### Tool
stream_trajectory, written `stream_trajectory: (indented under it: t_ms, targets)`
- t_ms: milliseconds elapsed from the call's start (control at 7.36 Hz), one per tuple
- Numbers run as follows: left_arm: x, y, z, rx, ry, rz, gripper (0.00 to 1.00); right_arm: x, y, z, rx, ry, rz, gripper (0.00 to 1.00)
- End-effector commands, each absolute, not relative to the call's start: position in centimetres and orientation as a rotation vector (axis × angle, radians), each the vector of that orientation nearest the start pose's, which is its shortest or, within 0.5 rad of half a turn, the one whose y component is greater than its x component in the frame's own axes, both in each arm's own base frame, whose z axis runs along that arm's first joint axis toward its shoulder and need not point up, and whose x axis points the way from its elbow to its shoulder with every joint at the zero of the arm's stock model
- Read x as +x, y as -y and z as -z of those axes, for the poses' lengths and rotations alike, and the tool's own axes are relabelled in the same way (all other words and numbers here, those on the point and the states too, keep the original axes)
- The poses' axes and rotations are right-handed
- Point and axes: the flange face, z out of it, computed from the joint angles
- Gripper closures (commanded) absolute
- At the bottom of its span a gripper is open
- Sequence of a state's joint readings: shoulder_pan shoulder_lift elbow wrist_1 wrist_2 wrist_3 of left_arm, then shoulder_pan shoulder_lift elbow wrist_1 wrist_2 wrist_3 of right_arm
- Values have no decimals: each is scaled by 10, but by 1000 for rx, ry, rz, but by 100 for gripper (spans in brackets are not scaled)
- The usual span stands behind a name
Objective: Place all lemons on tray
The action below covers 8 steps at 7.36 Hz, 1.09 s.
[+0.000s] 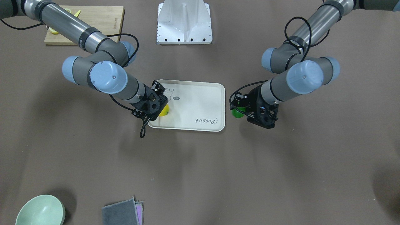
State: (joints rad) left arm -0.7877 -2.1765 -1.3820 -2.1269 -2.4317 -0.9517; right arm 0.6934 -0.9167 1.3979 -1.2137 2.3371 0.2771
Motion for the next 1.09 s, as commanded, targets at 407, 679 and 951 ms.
stream_trajectory:
  t_ms: [407, 679, 951]
  targets:
    - [540, 510, -263, -6, -1222, -323, 100, -412, 589, -292, 291, 1095, 718, 1]
    - [546, 503, -261, -3, -1223, -335, 64, -336, 599, -308, 187, 1044, 577, 1]
    - [544, 503, -263, 10, -1227, -333, 2, -291, 570, -331, 137, 993, 508, 1]
